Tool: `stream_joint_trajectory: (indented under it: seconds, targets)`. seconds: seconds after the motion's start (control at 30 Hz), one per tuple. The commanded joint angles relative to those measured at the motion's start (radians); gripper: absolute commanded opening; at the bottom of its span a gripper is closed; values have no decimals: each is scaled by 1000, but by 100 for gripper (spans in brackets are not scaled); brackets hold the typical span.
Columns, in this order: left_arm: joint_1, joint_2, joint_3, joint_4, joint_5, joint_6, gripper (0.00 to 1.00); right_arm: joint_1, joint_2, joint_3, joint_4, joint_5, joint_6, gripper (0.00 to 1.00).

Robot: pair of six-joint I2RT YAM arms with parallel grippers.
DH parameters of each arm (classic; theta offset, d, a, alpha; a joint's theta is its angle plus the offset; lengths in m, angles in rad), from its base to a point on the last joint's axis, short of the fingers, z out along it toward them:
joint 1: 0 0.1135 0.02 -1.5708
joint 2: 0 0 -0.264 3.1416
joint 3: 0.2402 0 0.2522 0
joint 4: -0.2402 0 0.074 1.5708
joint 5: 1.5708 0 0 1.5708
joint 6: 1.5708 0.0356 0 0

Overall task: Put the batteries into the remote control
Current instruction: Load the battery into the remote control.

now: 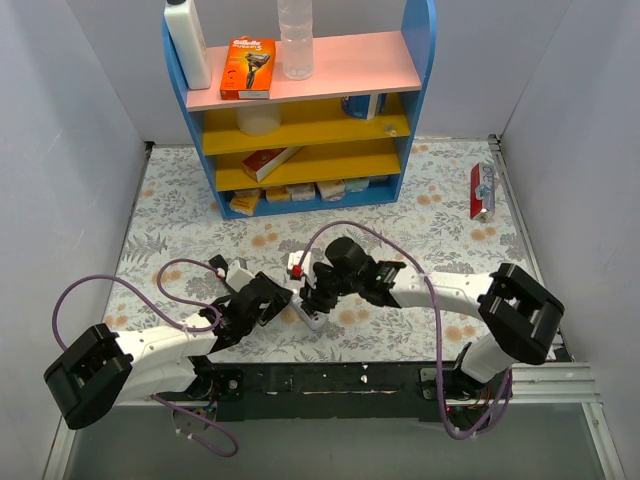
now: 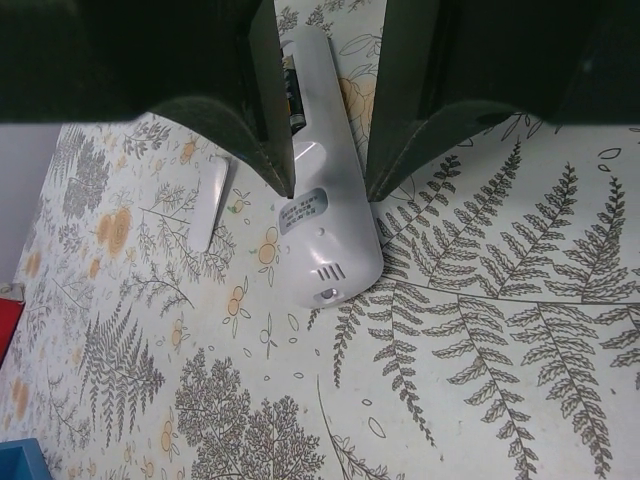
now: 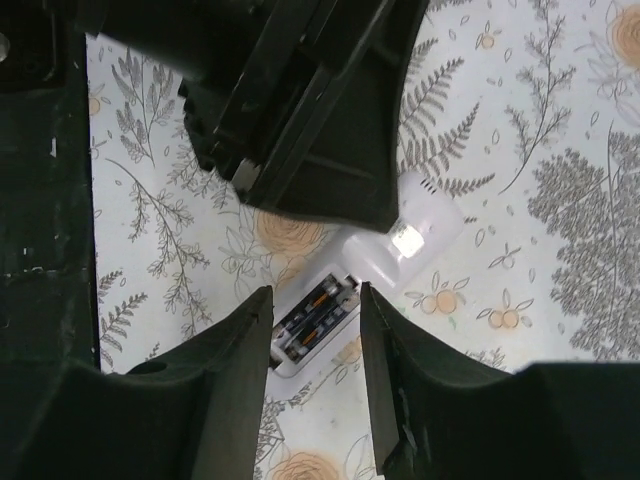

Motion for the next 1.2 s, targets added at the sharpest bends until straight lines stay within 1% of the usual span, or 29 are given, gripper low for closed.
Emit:
stream_joint_trajectory:
  seconds: [0.0, 0.03, 0.2, 0.33, 0.37, 0.47, 1.1, 1.17]
  targets:
    - [11, -2, 22, -23, -12, 21, 34, -90, 77, 156, -162, -284, -136, 46]
    - [11, 0, 22, -20, -11, 23, 34, -102, 107, 184, -191, -342, -151, 45]
    - [19, 4, 29, -11, -6, 36, 34, -105, 135, 178, -139, -367, -214, 43]
    - [27, 7, 28, 3, -3, 43, 34, -113, 161, 198, -162, -376, -239, 36]
    - [28, 12, 28, 9, 3, 43, 34, -115, 167, 205, -162, -384, -245, 31]
    - [33, 27, 28, 18, 11, 49, 34, -119, 189, 221, -204, -398, -269, 27]
    - [47, 56, 40, 45, 43, 64, 34, -142, 270, 276, -214, -398, -262, 25]
    - [48, 58, 41, 45, 44, 66, 34, -145, 276, 282, -218, -399, -260, 23]
